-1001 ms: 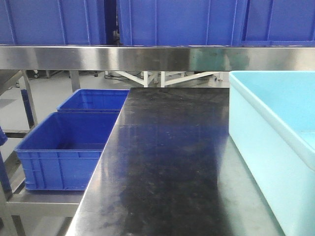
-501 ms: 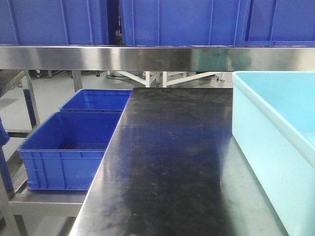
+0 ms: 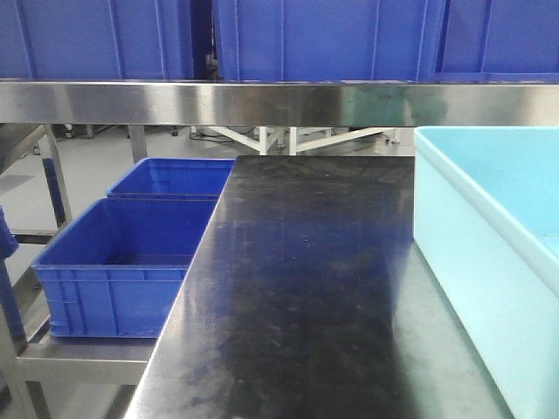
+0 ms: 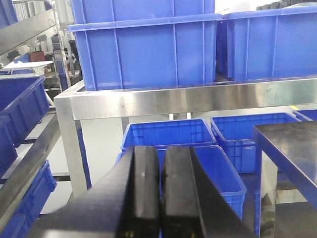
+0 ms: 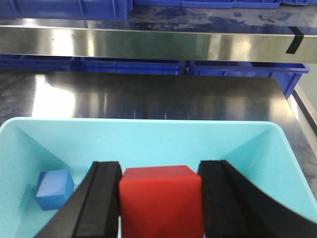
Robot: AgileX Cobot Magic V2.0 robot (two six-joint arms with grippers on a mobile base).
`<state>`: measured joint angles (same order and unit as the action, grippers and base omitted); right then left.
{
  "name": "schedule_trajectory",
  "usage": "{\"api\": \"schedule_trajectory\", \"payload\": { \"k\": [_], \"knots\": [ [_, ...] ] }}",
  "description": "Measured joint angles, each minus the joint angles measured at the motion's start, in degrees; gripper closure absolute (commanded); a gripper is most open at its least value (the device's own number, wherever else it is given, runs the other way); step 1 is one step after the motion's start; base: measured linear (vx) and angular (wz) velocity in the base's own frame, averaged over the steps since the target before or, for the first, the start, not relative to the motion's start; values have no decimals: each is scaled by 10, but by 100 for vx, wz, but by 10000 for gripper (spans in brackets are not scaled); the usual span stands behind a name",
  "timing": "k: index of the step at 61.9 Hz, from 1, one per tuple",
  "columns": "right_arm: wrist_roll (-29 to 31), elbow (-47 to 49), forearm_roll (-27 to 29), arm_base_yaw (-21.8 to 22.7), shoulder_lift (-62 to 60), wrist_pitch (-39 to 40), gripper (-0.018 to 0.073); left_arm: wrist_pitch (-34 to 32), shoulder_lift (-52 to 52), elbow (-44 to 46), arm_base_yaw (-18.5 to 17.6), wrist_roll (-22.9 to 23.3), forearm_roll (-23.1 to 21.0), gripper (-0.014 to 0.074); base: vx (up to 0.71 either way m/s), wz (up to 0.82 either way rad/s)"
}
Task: Pick red cube and place on left shelf
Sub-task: 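Lift the red cube out of the light-blue bin with the right gripper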
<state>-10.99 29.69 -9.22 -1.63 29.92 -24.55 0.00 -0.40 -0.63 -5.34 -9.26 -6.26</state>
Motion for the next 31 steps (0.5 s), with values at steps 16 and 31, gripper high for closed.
{"api": "schedule_trajectory", "payload": {
  "k": [16, 31],
  "knots": [
    [0, 0, 0, 0, 0, 0, 502, 0, 0, 0, 0, 0, 0, 491, 1, 5],
    [0, 0, 0, 0, 0, 0, 502, 0, 0, 0, 0, 0, 0, 491, 0, 0]
  ]
}}
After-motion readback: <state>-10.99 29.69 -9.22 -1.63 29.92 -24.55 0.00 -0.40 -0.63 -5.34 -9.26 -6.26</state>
